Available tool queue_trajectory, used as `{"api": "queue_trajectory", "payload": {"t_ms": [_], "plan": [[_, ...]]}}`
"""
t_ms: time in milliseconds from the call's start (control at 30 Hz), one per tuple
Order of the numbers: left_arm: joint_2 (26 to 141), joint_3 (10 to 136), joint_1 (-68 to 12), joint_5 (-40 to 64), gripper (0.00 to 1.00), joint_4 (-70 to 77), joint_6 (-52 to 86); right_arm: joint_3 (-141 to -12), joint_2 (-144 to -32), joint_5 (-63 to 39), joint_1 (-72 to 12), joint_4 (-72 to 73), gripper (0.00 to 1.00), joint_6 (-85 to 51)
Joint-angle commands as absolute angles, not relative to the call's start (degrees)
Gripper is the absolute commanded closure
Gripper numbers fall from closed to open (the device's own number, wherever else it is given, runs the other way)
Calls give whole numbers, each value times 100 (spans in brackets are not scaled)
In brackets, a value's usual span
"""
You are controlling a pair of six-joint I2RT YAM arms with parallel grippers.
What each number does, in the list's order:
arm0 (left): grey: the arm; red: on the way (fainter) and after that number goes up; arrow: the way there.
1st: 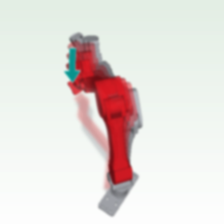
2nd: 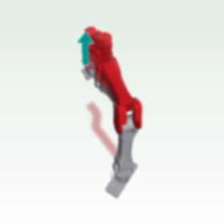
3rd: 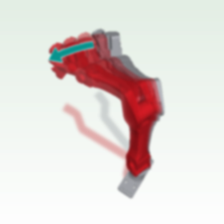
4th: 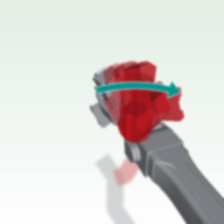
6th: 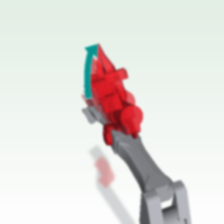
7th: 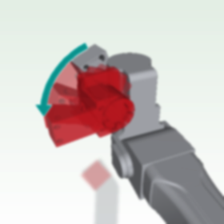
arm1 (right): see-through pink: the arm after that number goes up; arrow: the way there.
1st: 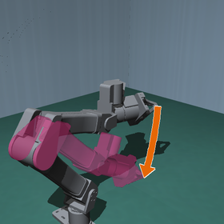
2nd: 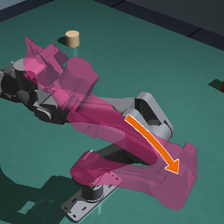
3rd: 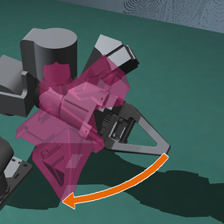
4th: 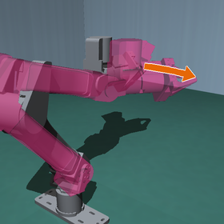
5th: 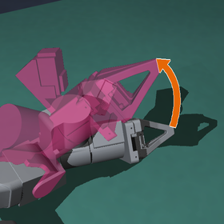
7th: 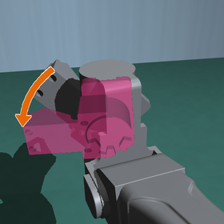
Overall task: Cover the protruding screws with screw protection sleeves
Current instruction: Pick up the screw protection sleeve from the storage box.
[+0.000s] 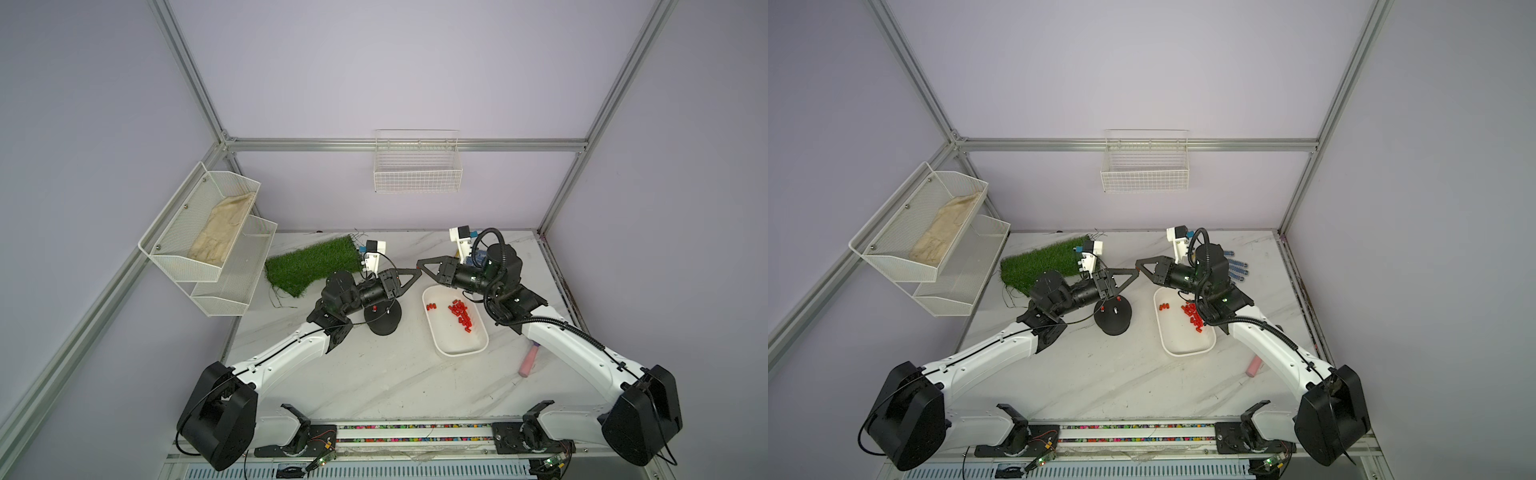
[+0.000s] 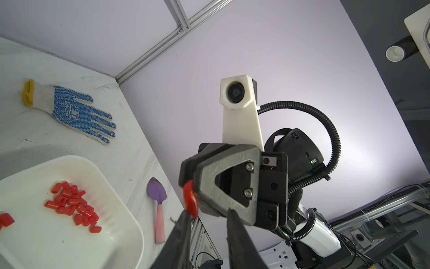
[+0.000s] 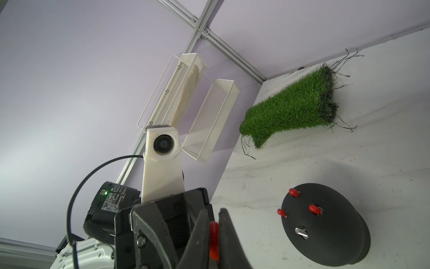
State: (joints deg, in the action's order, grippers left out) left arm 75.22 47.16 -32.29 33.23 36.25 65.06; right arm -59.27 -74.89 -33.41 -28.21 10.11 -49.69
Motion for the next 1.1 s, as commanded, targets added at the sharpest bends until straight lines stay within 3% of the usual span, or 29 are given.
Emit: {"api": "queue_trajectory", "payload": {"t_ms": [0, 233, 467, 667, 767, 1067], "plan": [[7419, 4871, -3243, 3399, 74, 4084, 6535, -5824, -7531, -3436, -2865, 1219, 87, -5099], [7427, 4859, -3241, 3393, 80, 4074, 6539, -5858, -7576, -3531, -2863, 1252, 88, -5129], [7403, 4747, -3237, 3265, 67, 4008, 6531, -5938, -7497, -3536, -2865, 1107, 88, -5013], [7343, 4758, -3234, 3227, 66, 3962, 6475, -5955, -7531, -3596, -2865, 1065, 88, -5002], [7306, 4758, -3223, 3191, 61, 3802, 6390, -5946, -7500, -3628, -2865, 1114, 88, -5031], [7301, 4675, -3173, 3173, 66, 3876, 6434, -5951, -7495, -3621, -2865, 1044, 88, -4972]]}}
